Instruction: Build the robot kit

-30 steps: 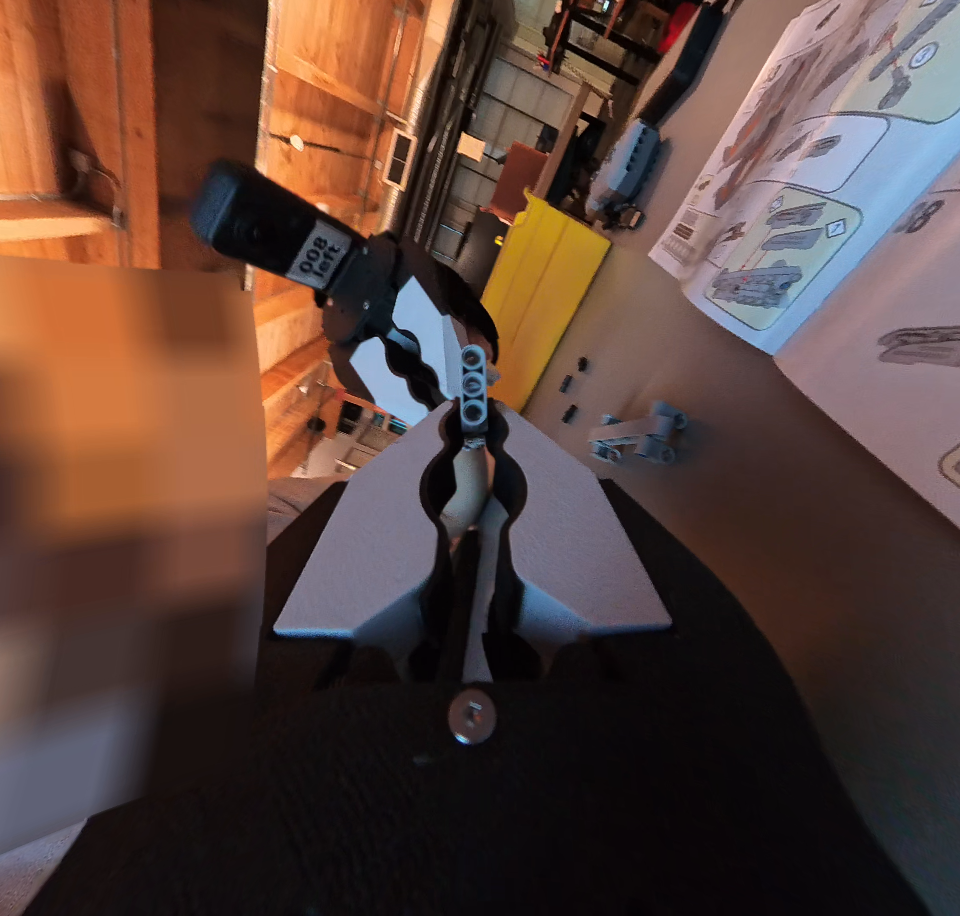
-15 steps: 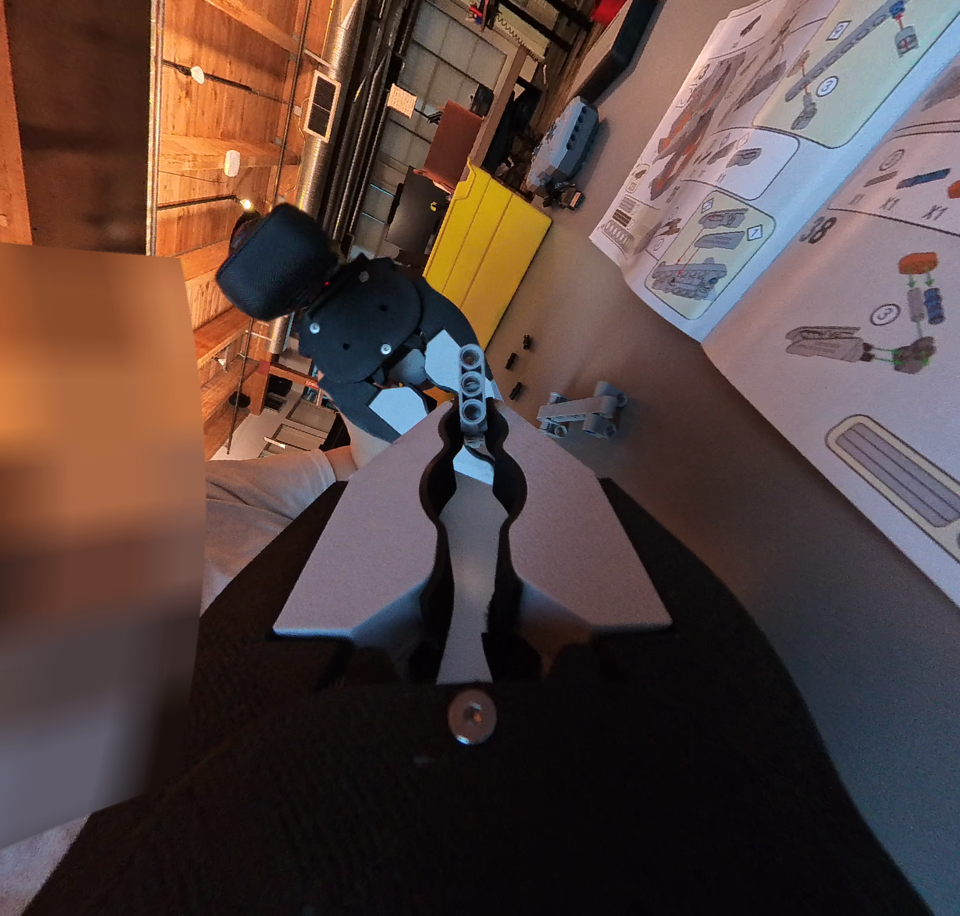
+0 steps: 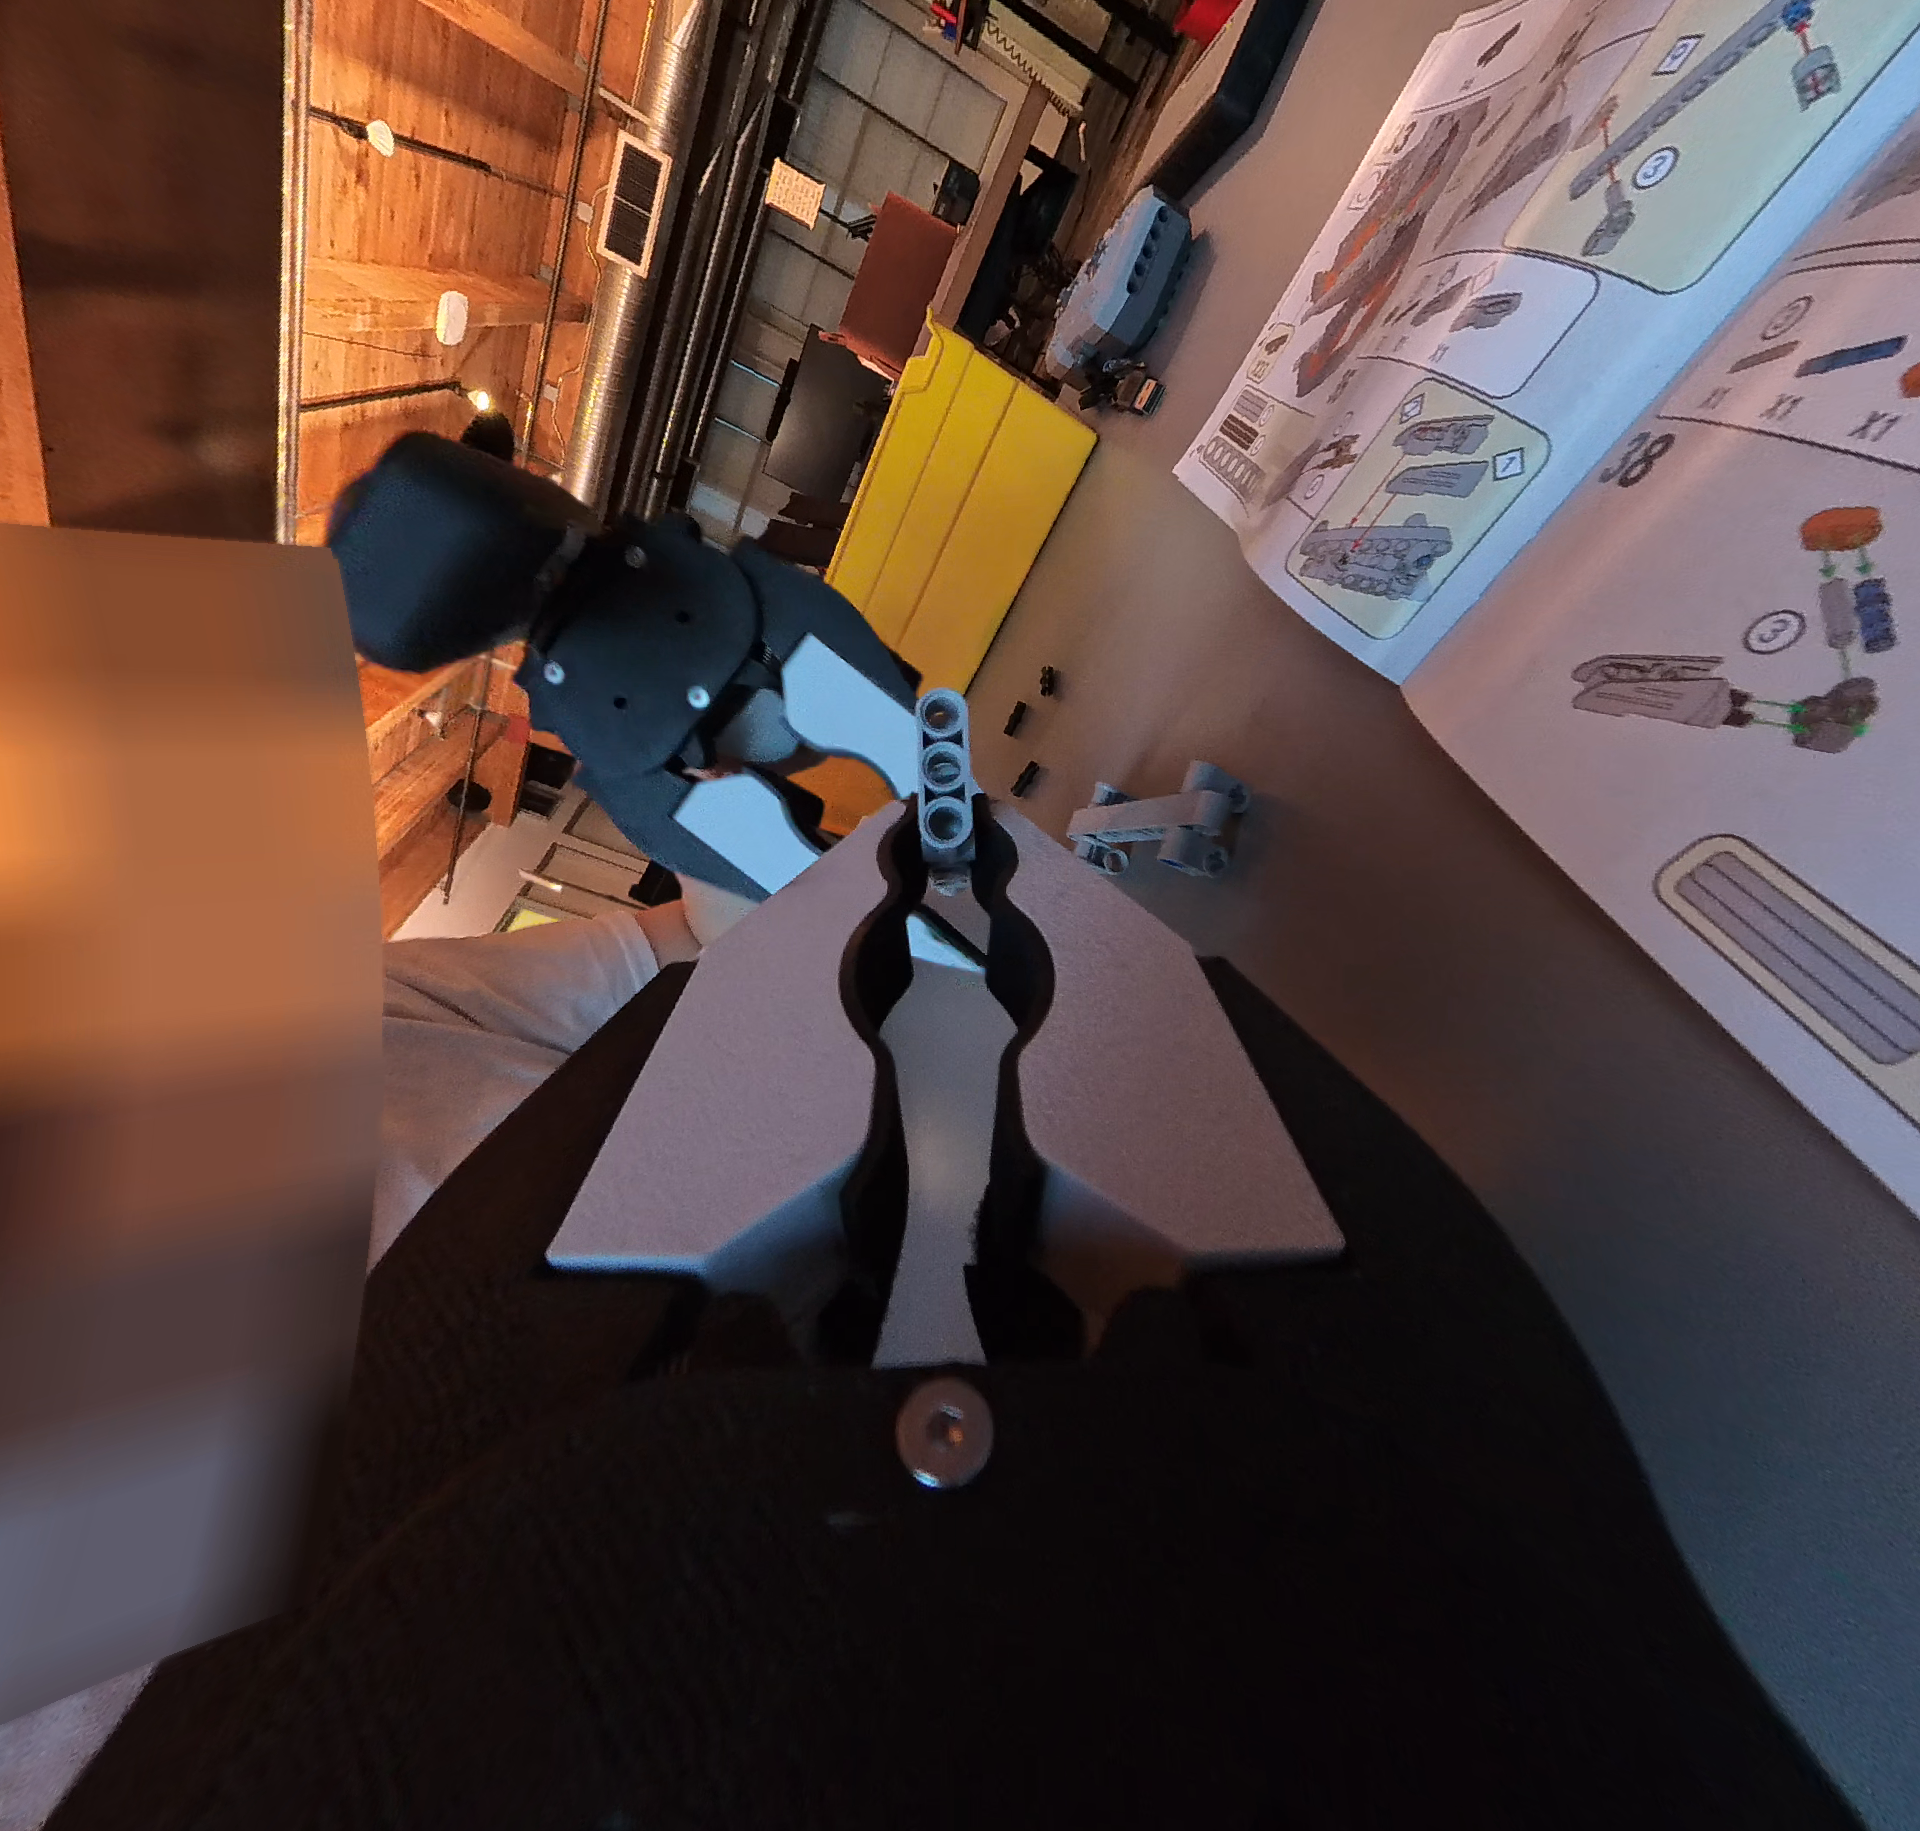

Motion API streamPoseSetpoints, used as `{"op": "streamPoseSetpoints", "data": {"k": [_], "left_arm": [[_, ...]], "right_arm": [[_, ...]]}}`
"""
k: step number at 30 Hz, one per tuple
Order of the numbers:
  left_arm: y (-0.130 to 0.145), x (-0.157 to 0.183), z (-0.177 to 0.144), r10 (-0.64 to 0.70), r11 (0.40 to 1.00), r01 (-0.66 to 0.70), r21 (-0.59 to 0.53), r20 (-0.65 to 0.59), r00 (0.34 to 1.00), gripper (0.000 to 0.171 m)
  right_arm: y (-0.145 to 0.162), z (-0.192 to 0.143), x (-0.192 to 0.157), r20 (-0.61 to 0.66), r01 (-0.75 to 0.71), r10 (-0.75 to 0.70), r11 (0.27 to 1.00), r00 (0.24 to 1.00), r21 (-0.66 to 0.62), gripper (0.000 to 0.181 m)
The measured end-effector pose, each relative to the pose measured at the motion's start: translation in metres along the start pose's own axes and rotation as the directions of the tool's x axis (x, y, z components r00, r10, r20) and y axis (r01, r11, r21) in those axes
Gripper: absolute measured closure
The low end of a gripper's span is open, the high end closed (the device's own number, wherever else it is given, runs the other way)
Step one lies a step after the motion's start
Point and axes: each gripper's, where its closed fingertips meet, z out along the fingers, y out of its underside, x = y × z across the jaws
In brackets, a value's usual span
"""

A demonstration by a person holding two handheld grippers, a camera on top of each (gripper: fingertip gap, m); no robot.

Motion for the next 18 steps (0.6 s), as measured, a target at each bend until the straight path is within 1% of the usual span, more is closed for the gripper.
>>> {"op": "streamPoseSetpoints", "data": {"k": [1, 3, 4, 6, 7, 9, 10, 13, 14, 15, 16, 17, 18], "left_arm": [[-0.001, -0.001, -0.007, 0.007, 0.999, -0.007, 0.033, 0.01, 1.0, 0.152], [-0.006, 0.002, -0.022, 0.016, 0.99, -0.018, 0.14, 0.019, 1.0, 0.153], [-0.012, 0.007, -0.028, -0.001, 0.974, -0.001, 0.224, 0.006, 1.0, 0.154], [-0.022, 0.015, -0.04, -0.055, 0.913, 0.061, 0.404, -0.026, 0.998, 0.156], [-0.024, 0.015, -0.044, -0.076, 0.873, 0.07, 0.483, -0.008, 0.997, 0.155], [-0.023, 0.015, -0.045, -0.106, 0.797, 0.039, 0.603, 0.077, 0.991, 0.157], [-0.021, 0.015, -0.042, -0.13, 0.771, 0.025, 0.636, 0.118, 0.984, 0.155], [-0.014, 0.013, -0.032, -0.222, 0.746, 0.025, 0.665, 0.212, 0.952, 0.149], [-0.012, 0.012, -0.026, -0.246, 0.755, 0.027, 0.656, 0.245, 0.938, 0.147], [-0.009, 0.012, -0.018, -0.25, 0.776, 0.018, 0.631, 0.281, 0.926, 0.143], [-0.006, 0.011, -0.009, -0.243, 0.804, 0.006, 0.594, 0.319, 0.916, 0.142], [-0.004, 0.01, -0.003, -0.238, 0.826, -0.008, 0.564, 0.361, 0.902, 0.142], [-0.003, 0.008, 0.001, -0.239, 0.832, -0.021, 0.554, 0.393, 0.888, 0.144]], "right_arm": [[0.0, 0.0, -0.001, -0.001, 0.005, -0.005, 1.0, 1.0, -0.001, 0.175], [0.0, 0.0, 0.0, -0.015, 0.024, -0.024, 1.0, 1.0, -0.008, 0.175], [0.0, 0.0, 0.0, -0.027, 0.034, -0.034, 0.999, 0.999, -0.012, 0.175], [-0.001, 0.001, 0.0, -0.039, 0.056, -0.056, 0.998, 0.998, -0.01, 0.175], [-0.002, 0.001, -0.001, -0.039, 0.063, -0.064, 0.998, 0.997, -0.009, 0.175], [-0.004, 0.001, -0.003, -0.034, 0.07, -0.07, 0.998, 0.997, -0.004, 0.175], [-0.005, 0.001, -0.003, -0.035, 0.07, -0.07, 0.998, 0.997, 0.002, 0.175], [-0.008, -0.001, -0.003, -0.038, 0.072, -0.071, 0.997, 0.997, 0.019, 0.175], [-0.009, -0.002, -0.003, -0.041, 0.075, -0.074, 0.997, 0.996, 0.026, 0.175], [-0.011, -0.003, -0.003, -0.043, 0.077, -0.075, 0.996, 0.996, 0.033, 0.175], [-0.012, -0.004, -0.004, -0.043, 0.079, -0.077, 0.996, 0.996, 0.04, 0.175], [-0.014, -0.005, -0.005, -0.044, 0.081, -0.079, 0.996, 0.996, 0.046, 0.175], [-0.015, -0.007, -0.005, -0.046, 0.084, -0.081, 0.995, 0.996, 0.053, 0.175]]}}
